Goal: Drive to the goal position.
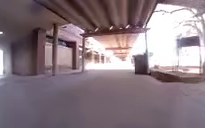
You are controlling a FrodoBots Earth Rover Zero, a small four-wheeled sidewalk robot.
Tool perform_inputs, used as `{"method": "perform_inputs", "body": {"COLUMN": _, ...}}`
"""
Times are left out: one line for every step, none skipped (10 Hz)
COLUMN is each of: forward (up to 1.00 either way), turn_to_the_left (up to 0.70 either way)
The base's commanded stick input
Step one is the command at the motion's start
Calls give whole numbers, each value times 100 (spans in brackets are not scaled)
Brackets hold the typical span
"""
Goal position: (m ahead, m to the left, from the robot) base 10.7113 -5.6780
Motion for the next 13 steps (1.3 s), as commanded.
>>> {"method": "perform_inputs", "body": {"forward": 70, "turn_to_the_left": 0}}
{"method": "perform_inputs", "body": {"forward": 70, "turn_to_the_left": 0}}
{"method": "perform_inputs", "body": {"forward": 70, "turn_to_the_left": 0}}
{"method": "perform_inputs", "body": {"forward": 70, "turn_to_the_left": 0}}
{"method": "perform_inputs", "body": {"forward": 70, "turn_to_the_left": 0}}
{"method": "perform_inputs", "body": {"forward": 70, "turn_to_the_left": 0}}
{"method": "perform_inputs", "body": {"forward": 70, "turn_to_the_left": 0}}
{"method": "perform_inputs", "body": {"forward": 70, "turn_to_the_left": 0}}
{"method": "perform_inputs", "body": {"forward": 70, "turn_to_the_left": 0}}
{"method": "perform_inputs", "body": {"forward": 70, "turn_to_the_left": 0}}
{"method": "perform_inputs", "body": {"forward": 70, "turn_to_the_left": 0}}
{"method": "perform_inputs", "body": {"forward": 70, "turn_to_the_left": 0}}
{"method": "perform_inputs", "body": {"forward": 70, "turn_to_the_left": 0}}
